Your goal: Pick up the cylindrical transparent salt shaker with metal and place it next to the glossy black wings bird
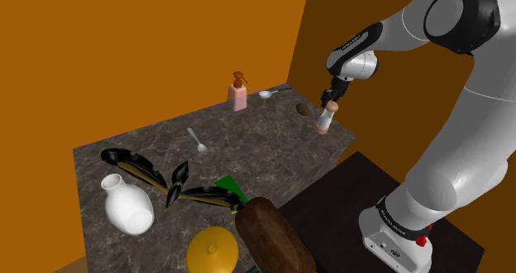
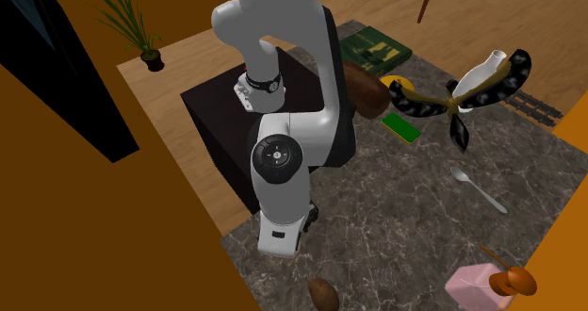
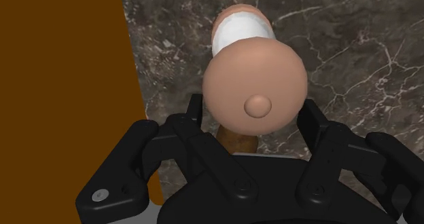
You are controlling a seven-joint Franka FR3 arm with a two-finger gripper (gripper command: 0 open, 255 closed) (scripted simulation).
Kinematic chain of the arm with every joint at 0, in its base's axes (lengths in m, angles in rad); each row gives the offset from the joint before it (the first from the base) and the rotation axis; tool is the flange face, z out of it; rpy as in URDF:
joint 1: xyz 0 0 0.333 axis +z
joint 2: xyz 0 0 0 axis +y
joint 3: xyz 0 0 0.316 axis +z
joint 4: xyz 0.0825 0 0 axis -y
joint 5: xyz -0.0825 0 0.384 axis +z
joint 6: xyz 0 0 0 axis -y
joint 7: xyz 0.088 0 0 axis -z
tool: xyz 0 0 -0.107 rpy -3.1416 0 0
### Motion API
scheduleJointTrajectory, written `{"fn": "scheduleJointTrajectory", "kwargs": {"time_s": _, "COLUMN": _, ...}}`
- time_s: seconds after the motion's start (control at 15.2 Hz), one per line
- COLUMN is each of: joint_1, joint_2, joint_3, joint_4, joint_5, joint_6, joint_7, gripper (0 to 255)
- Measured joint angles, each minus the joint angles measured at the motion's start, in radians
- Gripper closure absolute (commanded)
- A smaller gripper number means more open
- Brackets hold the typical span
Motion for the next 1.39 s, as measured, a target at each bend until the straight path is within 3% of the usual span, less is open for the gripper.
{"fn": "scheduleJointTrajectory", "kwargs": {"time_s": 1.39, "joint_1": 0.027, "joint_2": -0.18, "joint_3": -0.038, "joint_4": 0.054, "joint_5": -0.115, "joint_6": -0.222, "joint_7": 0.086, "gripper": 255}}
